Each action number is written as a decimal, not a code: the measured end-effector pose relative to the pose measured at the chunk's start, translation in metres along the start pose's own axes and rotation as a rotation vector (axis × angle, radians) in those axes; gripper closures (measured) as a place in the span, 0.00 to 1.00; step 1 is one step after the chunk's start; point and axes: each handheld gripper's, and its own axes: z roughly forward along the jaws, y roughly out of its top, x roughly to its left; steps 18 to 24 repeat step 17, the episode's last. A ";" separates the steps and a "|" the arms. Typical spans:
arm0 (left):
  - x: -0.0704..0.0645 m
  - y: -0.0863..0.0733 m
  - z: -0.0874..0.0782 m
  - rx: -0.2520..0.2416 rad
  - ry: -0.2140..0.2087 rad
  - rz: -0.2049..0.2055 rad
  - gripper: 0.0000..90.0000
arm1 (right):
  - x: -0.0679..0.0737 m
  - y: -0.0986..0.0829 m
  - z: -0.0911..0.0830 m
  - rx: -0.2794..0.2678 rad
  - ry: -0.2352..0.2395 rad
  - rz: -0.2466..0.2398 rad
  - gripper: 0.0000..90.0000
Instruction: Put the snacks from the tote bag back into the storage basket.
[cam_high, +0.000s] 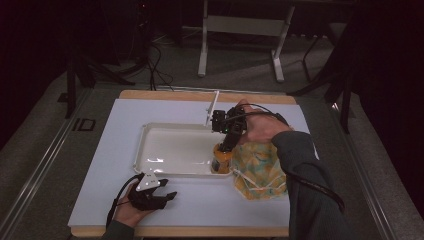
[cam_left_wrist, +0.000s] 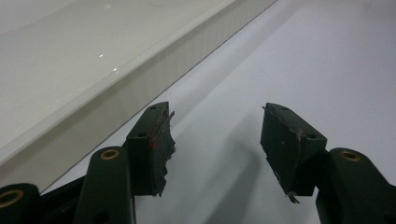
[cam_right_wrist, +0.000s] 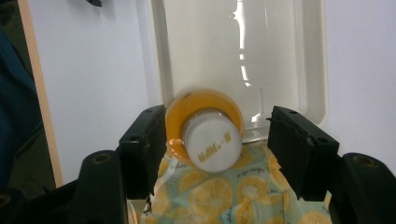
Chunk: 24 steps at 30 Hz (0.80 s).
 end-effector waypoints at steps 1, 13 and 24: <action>0.000 0.000 0.000 0.000 0.000 0.000 0.48 | 0.000 -0.001 -0.001 0.002 0.000 0.006 0.41; 0.000 0.000 0.001 0.004 -0.001 -0.005 0.48 | -0.001 -0.024 -0.009 -0.008 -0.006 0.030 0.41; 0.001 0.001 0.001 0.014 -0.001 -0.004 0.47 | 0.001 -0.036 -0.011 -0.003 -0.012 0.041 0.41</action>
